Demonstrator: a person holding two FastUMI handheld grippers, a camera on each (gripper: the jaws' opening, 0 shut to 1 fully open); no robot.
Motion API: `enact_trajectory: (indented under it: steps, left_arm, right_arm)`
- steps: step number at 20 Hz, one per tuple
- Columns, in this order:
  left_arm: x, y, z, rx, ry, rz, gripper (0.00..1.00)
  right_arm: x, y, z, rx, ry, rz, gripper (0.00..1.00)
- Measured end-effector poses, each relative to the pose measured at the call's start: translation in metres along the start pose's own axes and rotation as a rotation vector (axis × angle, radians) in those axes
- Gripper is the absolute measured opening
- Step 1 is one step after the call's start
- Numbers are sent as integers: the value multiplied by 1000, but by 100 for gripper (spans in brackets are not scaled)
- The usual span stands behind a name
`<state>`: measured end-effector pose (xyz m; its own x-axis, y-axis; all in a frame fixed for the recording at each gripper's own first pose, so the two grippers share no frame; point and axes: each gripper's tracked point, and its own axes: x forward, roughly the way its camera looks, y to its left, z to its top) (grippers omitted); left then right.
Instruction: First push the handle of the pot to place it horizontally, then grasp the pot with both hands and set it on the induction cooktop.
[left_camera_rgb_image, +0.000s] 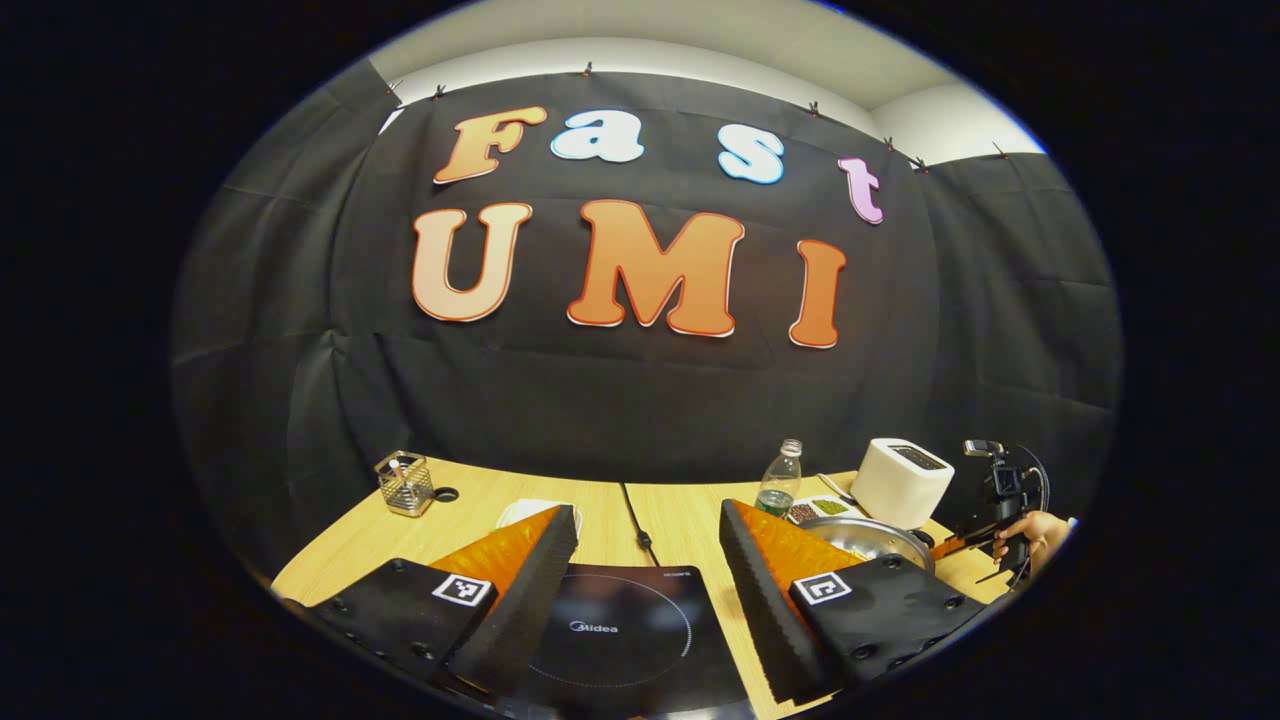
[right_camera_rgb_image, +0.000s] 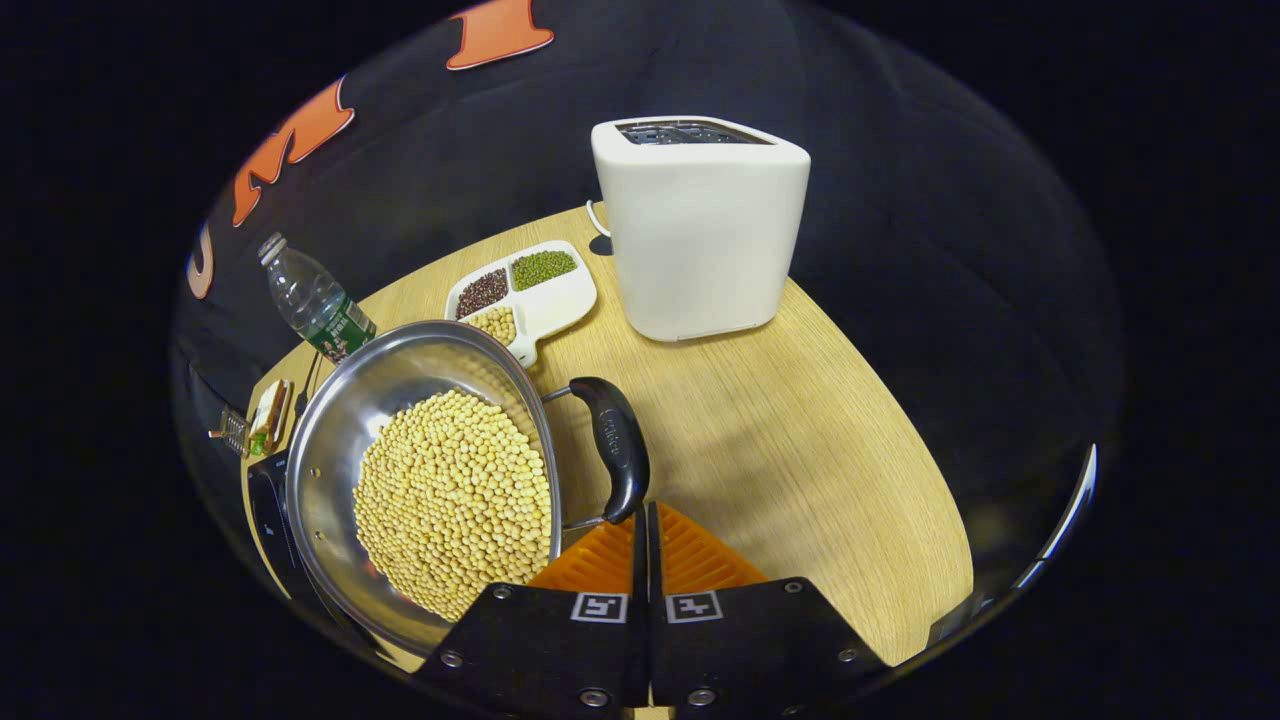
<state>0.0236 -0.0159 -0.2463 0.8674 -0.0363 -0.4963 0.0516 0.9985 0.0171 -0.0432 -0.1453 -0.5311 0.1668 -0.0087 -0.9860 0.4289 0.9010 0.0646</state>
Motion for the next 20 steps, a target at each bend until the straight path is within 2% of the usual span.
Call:
enact_trajectory:
  steps: [3, 6, 9, 13, 16, 18, 20]
  left_arm:
    - [9, -20, -11, -1, 38, -31, 94]
    - [26, -44, -29, -10, 87, -73, 94]
    - [42, -75, -64, -19, 193, -130, 92]
    - [65, -116, -103, -15, 280, -188, 95]
    - [79, -134, -130, 2, 338, -188, 95]
    - [91, -144, -142, 20, 351, -185, 95]
    - [102, -149, -158, 40, 366, -169, 95]
  right_arm:
    - [-3, 2, 6, 20, -19, 30, 0]
    - [-24, -1, 15, -34, -75, 61, 0]
    - [-44, 3, 29, -36, -139, 89, 3]
    - [-52, 19, 33, -121, -193, 136, 26]
    - [-48, 25, 41, -134, -219, 140, 41]
    - [-40, 30, 46, -137, -238, 136, 46]
    - [-32, 30, 49, -155, -247, 122, 60]
